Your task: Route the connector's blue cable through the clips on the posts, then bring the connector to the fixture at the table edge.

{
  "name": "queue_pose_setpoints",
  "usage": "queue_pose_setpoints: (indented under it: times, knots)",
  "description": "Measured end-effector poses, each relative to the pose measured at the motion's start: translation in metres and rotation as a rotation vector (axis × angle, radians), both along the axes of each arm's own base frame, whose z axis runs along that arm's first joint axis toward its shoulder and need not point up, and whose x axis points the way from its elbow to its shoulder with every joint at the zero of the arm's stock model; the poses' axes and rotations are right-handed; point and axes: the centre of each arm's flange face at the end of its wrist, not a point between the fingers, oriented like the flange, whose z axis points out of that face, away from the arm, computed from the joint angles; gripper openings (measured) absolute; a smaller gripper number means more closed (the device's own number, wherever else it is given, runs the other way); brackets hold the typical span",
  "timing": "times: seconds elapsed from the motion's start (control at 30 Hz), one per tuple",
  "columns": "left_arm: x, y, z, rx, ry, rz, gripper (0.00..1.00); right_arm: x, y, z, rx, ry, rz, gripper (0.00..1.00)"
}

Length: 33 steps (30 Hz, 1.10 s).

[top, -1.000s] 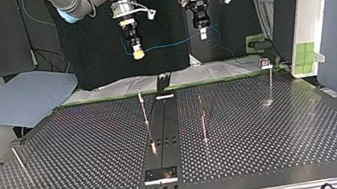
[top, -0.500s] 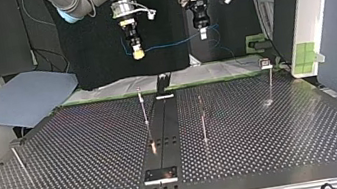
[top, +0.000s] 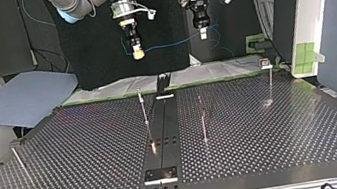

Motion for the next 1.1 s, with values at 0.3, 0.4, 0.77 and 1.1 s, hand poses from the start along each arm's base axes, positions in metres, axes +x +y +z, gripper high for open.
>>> queue_pose_setpoints:
  times: [0.3, 0.4, 0.77, 1.1]
  knots:
    - [-0.017, 0.0, -0.02, 0.045, 0.053, -0.039, 0.0, 0.0, 0.0, 0.0, 0.0, 0.0, 0.0, 0.0]
    - [-0.018, 0.0, -0.023, 0.049, 0.059, -0.04, 0.0, 0.0, 0.0, 0.0, 0.0, 0.0, 0.0, 0.0]
    - [-0.018, 0.0, -0.024, 0.051, 0.062, -0.041, 0.0, 0.0, 0.0, 0.0, 0.001, 0.0, 0.0, 0.0]
    - [-0.018, 0.0, -0.024, 0.051, 0.062, -0.041, 0.0, 0.009, -0.005, -0.011, 0.05, 0.029, 0.001, 0.0]
